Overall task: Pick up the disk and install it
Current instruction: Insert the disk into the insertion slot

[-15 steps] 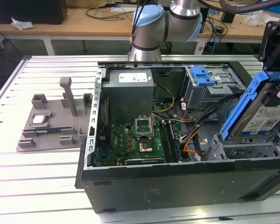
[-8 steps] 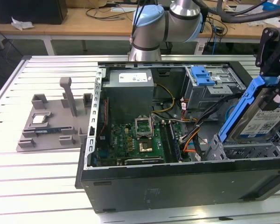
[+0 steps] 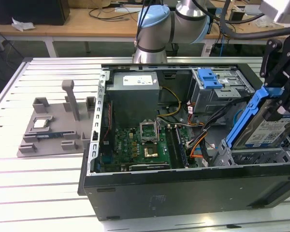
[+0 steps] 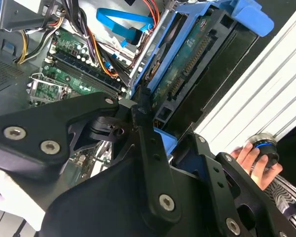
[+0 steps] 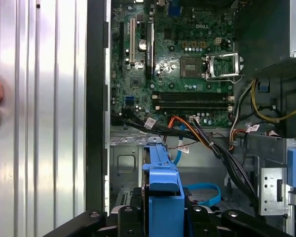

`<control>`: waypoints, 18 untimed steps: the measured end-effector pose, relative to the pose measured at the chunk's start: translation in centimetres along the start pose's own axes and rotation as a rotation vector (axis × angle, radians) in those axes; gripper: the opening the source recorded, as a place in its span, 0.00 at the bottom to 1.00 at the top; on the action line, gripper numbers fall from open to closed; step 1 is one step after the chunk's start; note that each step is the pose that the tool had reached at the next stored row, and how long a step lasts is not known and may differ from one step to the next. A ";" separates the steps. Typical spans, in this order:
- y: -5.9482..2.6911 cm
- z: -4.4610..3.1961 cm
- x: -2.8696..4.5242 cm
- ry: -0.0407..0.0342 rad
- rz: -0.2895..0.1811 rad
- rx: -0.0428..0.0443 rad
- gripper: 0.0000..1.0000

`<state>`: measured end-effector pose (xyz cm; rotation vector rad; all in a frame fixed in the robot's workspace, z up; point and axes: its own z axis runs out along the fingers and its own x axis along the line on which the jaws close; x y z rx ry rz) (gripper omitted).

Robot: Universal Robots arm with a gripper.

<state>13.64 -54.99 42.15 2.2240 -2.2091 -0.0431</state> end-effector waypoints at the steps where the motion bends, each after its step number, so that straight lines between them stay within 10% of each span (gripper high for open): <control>1: -0.01 0.32 0.00 0.0000 0.000 0.0000 0.37; 11: -0.06 2.49 0.04 -0.0001 0.000 -0.0002 0.37; 18: -0.07 2.64 0.04 0.0002 0.000 -0.0001 0.44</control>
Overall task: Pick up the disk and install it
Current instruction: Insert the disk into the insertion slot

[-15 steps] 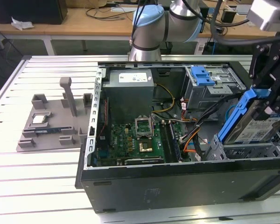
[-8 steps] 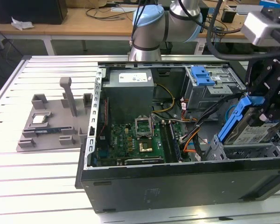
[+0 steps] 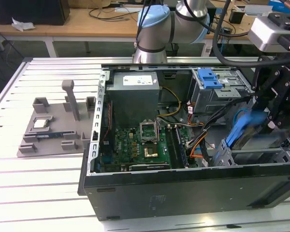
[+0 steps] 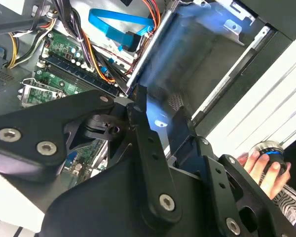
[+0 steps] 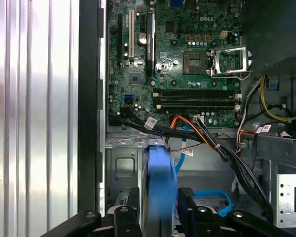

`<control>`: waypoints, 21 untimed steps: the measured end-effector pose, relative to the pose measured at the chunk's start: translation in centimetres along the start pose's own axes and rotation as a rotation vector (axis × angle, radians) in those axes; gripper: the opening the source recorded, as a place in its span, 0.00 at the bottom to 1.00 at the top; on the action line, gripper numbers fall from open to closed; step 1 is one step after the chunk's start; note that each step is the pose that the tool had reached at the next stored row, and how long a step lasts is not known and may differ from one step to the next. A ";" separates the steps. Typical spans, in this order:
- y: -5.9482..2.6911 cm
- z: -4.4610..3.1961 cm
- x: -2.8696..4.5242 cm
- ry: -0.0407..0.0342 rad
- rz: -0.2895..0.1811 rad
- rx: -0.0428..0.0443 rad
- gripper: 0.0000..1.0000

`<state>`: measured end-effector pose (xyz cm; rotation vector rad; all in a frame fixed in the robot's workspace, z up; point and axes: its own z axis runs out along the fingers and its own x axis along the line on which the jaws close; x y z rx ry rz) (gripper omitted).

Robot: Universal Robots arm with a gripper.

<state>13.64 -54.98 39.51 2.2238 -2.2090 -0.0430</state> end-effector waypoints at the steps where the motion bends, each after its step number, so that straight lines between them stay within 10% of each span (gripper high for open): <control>1: 0.00 0.02 0.00 -0.0004 0.000 -0.0001 0.44; 6: 0.00 0.02 0.00 -0.0002 0.000 0.0000 0.36; 10: 0.00 0.04 0.00 -0.0002 0.000 0.0000 0.11; 15: -0.21 0.07 -0.29 0.0002 0.000 -0.0001 0.11; 21: -2.53 0.39 -1.33 0.0010 0.000 -0.0078 0.11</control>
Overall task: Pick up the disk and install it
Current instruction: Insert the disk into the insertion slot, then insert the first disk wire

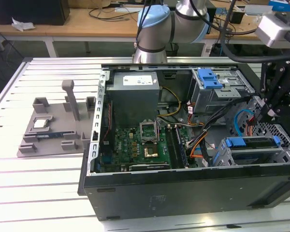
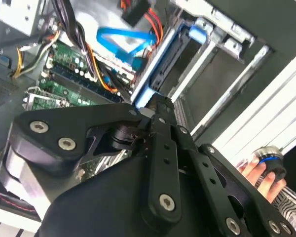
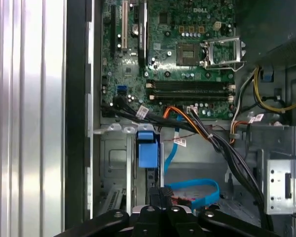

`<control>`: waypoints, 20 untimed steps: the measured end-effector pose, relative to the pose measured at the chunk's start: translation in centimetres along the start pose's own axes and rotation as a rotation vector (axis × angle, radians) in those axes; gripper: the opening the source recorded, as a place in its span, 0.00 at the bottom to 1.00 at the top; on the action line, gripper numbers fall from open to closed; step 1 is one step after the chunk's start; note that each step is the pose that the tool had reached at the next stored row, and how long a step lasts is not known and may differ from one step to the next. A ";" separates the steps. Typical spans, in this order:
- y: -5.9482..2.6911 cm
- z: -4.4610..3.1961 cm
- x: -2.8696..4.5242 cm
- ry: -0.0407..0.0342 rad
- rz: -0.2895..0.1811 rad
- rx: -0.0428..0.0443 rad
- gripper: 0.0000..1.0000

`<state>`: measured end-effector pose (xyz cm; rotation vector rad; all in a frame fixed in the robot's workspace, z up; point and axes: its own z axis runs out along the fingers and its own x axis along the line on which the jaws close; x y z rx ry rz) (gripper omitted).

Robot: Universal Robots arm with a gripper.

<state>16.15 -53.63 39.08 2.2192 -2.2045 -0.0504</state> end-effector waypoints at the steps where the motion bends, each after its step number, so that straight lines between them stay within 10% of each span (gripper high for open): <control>1: -0.65 0.30 -0.09 0.0034 0.000 -0.0023 0.11; 13: -1.32 0.54 -0.15 0.0047 0.000 -0.0037 0.11; 17: -1.33 0.54 -0.15 0.0047 0.000 -0.0038 0.36; 20: -1.45 0.58 -0.27 0.0048 0.000 -0.0038 0.36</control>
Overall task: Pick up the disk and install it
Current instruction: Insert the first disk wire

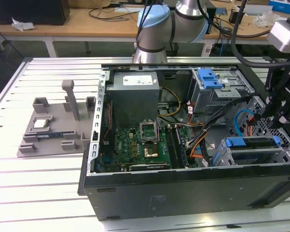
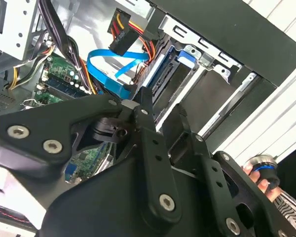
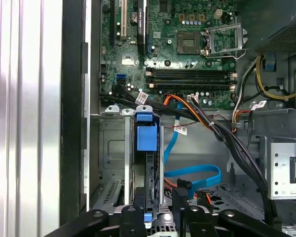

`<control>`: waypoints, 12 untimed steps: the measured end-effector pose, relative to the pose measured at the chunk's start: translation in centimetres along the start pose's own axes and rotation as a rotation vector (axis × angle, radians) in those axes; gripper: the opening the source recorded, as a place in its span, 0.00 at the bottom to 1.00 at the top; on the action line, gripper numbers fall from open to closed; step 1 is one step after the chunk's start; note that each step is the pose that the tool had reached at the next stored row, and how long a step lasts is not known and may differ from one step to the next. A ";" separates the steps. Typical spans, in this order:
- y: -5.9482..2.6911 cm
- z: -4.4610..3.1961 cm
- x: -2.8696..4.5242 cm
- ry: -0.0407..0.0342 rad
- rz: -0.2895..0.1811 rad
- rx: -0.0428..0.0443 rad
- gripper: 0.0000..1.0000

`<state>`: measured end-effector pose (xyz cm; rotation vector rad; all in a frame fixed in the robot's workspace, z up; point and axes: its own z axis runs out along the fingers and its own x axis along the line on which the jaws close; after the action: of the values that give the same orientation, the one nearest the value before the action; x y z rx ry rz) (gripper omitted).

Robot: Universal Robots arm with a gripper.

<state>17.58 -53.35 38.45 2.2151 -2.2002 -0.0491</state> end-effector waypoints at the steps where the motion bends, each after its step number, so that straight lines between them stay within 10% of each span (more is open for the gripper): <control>1: -0.21 0.02 -0.21 0.0004 0.000 -0.0003 0.36; 5: -1.99 0.38 -2.71 0.0029 0.000 -0.0039 0.36; 12: -2.51 1.76 -4.95 0.0048 0.000 -0.0082 0.36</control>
<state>19.99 -48.36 36.65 2.2081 -2.1940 -0.0526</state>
